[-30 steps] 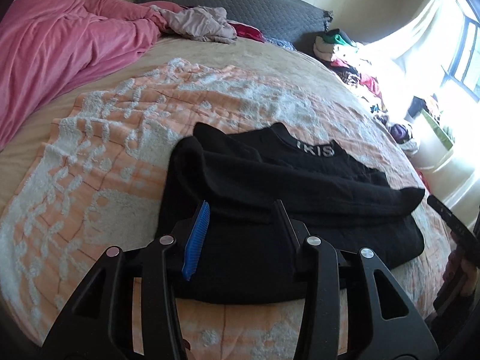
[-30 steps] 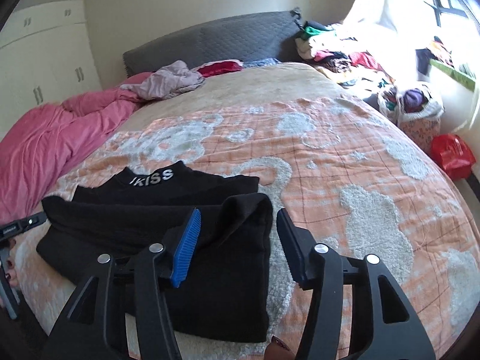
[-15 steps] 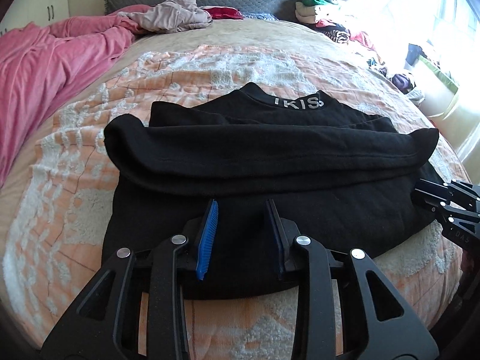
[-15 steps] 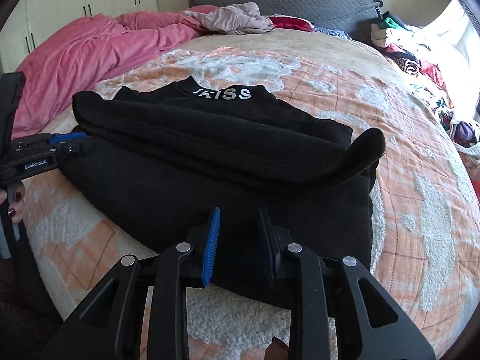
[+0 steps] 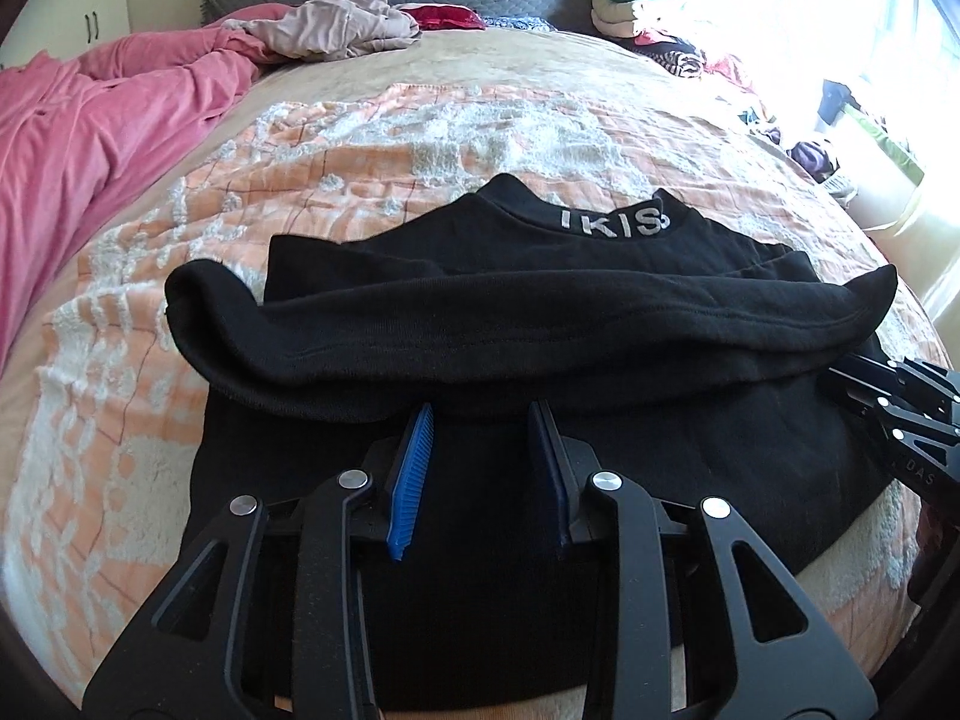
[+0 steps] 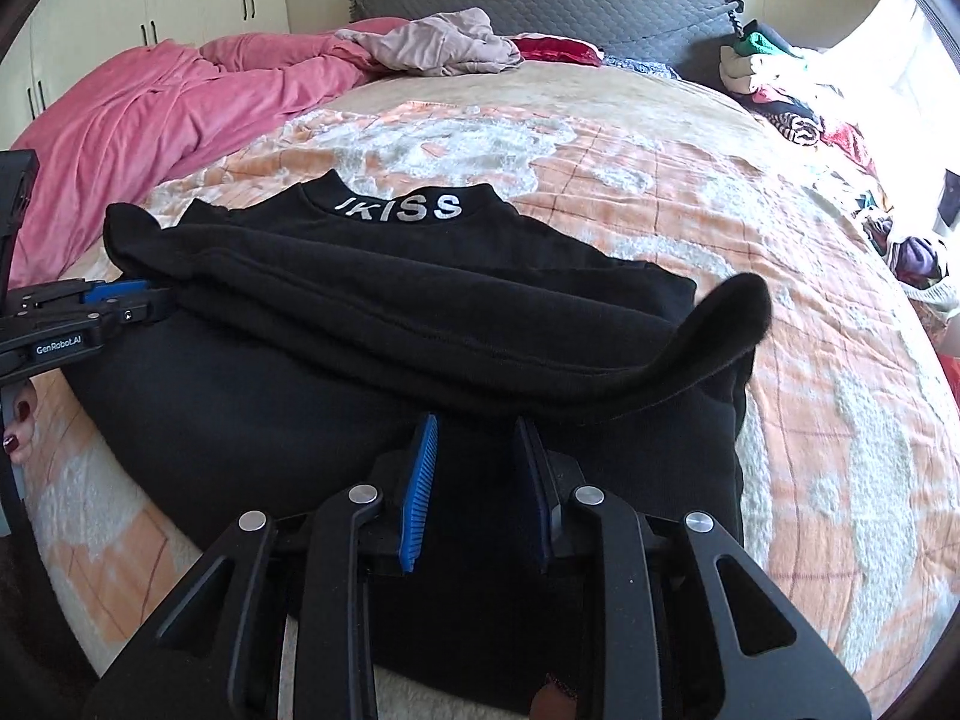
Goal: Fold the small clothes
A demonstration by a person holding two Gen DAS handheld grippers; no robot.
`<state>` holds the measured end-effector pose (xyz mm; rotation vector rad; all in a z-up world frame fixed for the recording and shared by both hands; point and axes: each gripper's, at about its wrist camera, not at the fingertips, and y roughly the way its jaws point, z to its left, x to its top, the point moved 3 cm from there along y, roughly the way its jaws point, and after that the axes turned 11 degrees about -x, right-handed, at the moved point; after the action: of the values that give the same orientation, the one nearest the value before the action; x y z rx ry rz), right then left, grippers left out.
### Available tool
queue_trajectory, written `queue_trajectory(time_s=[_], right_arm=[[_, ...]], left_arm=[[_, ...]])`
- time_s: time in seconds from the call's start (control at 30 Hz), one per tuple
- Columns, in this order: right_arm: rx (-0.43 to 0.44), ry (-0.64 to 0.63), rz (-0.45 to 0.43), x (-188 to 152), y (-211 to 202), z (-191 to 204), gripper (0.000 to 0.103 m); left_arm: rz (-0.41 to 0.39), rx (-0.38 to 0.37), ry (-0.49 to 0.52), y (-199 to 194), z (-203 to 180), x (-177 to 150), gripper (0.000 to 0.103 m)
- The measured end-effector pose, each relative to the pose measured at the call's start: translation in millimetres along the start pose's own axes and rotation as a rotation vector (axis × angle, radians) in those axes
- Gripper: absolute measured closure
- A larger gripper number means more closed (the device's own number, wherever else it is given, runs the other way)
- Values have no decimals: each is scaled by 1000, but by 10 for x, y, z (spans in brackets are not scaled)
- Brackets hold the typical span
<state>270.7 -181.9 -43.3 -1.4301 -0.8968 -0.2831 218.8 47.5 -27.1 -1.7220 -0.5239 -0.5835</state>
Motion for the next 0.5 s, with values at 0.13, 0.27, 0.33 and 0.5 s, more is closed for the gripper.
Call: queue_trajectory(time_s=[0.13, 0.27, 0.33, 0.5], right_arm=[[-45, -12, -34, 139, 80, -47, 75], [-50, 29, -24, 257, 160, -183, 68], [-82, 28, -42, 328, 171, -247, 67], [-105, 116, -59, 436, 231, -561, 67]], left_arm=[[-3, 2, -3, 78, 25, 133, 79], [-8, 8, -10, 149, 58, 273, 79], [-12, 6, -23, 183, 93, 344, 79], [-87, -8, -84, 80, 243, 524, 78]])
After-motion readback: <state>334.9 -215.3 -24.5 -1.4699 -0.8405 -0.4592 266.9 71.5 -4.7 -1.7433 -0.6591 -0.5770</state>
